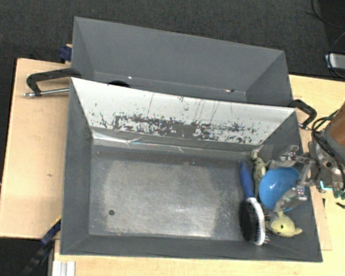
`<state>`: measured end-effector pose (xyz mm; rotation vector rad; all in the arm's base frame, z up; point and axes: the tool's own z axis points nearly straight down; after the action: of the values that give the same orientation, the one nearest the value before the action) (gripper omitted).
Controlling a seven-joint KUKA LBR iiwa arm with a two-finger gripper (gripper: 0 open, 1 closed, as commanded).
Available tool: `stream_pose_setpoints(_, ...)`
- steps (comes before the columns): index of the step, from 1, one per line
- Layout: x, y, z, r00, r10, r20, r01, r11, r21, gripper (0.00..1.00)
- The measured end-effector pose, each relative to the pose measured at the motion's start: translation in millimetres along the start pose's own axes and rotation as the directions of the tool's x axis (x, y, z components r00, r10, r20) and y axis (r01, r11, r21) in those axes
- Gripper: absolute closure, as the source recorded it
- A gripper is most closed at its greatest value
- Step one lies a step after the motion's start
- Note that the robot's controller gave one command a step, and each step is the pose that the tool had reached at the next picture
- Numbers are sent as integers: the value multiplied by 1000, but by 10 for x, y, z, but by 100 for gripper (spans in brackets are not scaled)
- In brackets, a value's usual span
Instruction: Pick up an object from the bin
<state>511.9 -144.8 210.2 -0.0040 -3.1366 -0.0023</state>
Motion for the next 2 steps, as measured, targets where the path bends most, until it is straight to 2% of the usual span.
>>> stream_pose_setpoints(1, -264, 89, 701, 942, -336, 17, 335, 942, 9, 0)
stream_pose_setpoints(2, -929, -9, 1372, 966, -257, 15, 257, 966, 4, 0)
